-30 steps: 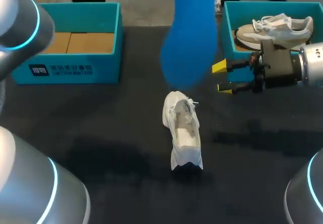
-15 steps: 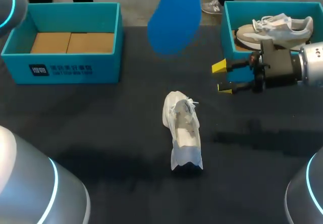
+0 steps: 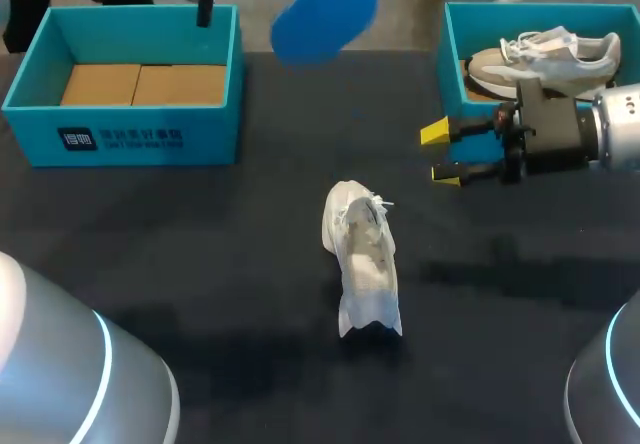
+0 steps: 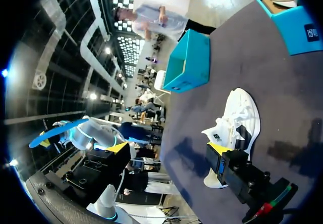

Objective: Take the shoe out of the shoebox, open the shoe tongue, remove and reinsert the insole, then place the shoe into the shoebox

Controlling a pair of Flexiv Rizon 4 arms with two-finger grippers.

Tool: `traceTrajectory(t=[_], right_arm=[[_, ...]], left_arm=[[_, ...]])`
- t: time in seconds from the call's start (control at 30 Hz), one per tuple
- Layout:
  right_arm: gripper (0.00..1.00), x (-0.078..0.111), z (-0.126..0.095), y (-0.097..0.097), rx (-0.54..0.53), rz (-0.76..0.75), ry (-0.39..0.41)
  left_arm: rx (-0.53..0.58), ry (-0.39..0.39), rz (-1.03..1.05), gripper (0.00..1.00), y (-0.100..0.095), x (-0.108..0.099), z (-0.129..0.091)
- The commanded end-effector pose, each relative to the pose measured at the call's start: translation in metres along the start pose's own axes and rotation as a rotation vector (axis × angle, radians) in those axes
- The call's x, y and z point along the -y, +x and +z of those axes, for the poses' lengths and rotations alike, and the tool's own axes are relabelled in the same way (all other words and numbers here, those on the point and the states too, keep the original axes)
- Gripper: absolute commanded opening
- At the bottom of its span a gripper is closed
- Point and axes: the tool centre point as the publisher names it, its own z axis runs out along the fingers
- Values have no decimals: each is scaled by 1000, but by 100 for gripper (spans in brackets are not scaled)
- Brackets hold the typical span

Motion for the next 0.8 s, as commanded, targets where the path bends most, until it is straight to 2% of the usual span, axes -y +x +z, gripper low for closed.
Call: traceTrajectory(t=[0.03,0.17,0.2,0.23,0.3,0.5,0.57,0.6,0.77,0.8], right_arm=[[100,0,2,0,3,1,0],[100,0,2,0,3,1,0],[100,0,2,0,3,1,0],[100,0,2,0,3,1,0],[100,0,2,0,3,1,0],[100,0,2,0,3,1,0],[100,0,2,0,3,1,0],[100,0,2,0,3,1,0],[100,0,2,0,3,1,0],[100,0,2,0,3,1,0]], left_arm=[[13,-15,3,0,6,5,-3],[13,-15,3,0,6,5,-3],[23,-17,43,0,7,0,0],[25,-1,51,0,8,-2,0],[25,97,152,0,13,-19,4],[65,151,319,0,16,-52,10],[72,154,334,0,16,-54,10],[112,174,416,0,16,-59,9],[141,204,556,0,18,-61,7],[169,242,593,0,20,-68,8]])
